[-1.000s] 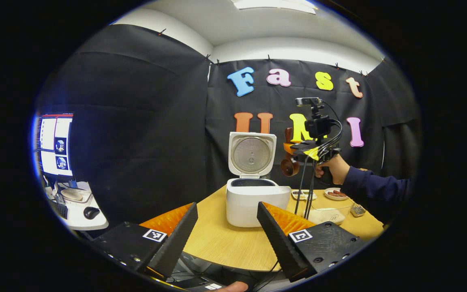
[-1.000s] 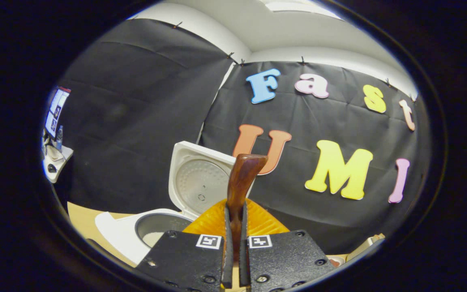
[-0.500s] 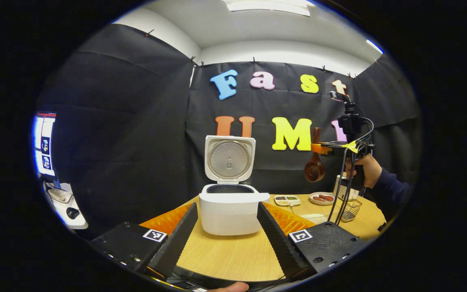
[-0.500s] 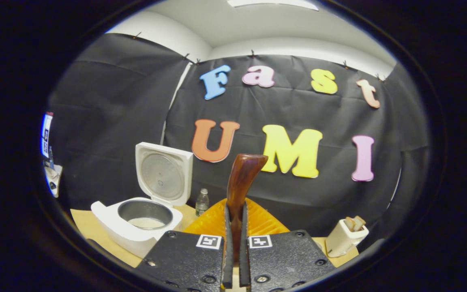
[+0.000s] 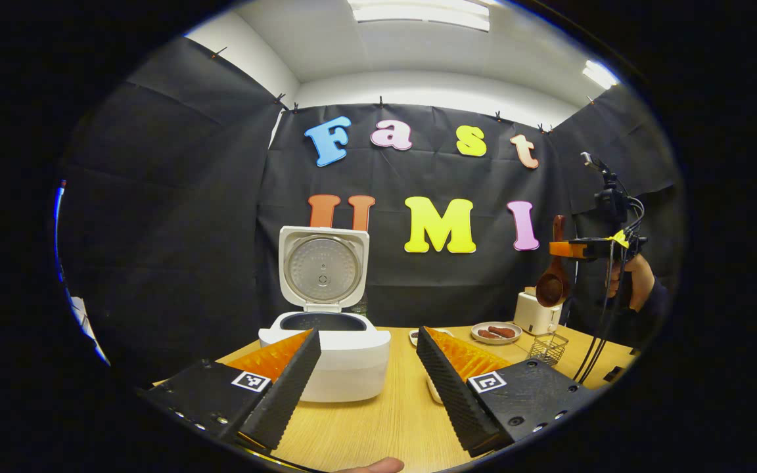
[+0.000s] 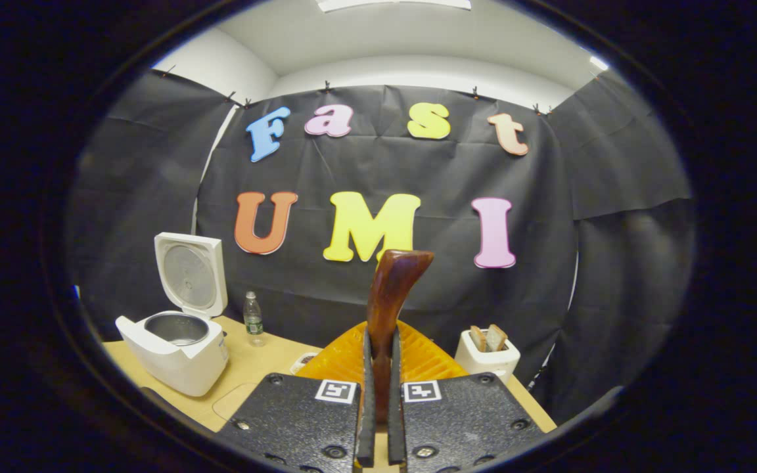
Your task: Close the left gripper, press the button to open the rice cooker; take a wooden spoon from the chopstick holder with the right hand, scoop a spoonful of rice and pour it into the rice cooker, then put the wooden spoon back into the chopstick holder.
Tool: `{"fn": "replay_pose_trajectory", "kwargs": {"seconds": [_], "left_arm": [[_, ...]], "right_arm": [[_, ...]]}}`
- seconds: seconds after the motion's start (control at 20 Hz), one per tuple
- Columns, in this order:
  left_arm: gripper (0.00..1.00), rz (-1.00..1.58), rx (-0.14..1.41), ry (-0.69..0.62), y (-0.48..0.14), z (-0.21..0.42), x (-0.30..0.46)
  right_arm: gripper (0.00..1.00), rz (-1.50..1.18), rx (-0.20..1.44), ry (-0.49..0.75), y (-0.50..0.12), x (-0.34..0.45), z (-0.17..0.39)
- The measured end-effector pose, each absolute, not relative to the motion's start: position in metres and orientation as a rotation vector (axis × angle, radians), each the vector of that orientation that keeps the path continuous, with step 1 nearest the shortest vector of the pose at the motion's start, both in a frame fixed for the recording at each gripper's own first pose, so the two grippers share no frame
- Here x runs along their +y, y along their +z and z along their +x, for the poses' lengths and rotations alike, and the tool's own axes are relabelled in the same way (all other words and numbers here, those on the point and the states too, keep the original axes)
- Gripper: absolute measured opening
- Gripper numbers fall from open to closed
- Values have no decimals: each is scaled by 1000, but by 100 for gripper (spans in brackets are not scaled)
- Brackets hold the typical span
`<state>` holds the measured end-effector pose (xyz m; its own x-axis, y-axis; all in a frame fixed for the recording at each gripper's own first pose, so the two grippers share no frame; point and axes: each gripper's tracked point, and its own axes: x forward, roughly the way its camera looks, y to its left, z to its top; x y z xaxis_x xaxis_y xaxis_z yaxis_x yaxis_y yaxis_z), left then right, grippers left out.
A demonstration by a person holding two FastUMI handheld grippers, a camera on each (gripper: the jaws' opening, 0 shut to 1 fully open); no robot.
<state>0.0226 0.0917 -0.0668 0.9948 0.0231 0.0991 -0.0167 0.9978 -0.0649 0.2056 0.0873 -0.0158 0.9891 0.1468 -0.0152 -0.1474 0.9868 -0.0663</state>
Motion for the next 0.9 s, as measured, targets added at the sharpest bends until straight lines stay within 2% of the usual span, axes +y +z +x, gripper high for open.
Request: {"fn": "replay_pose_trajectory", "kwargs": {"seconds": [0.15, 0.4, 0.7, 0.9], "left_arm": [[94, -89, -124, 31, -75, 24, 89], [94, -80, -93, 83, -95, 24, 95], [94, -28, -89, 112, -84, 21, 101], [94, -40, -79, 98, -80, 27, 94]], "right_arm": [[13, -51, 34, 92, -27, 58, 205], [14, -12, 87, 69, -66, 36, 208], [15, 63, 140, 19, -113, 16, 226], [17, 110, 186, 32, -137, 15, 240]]}}
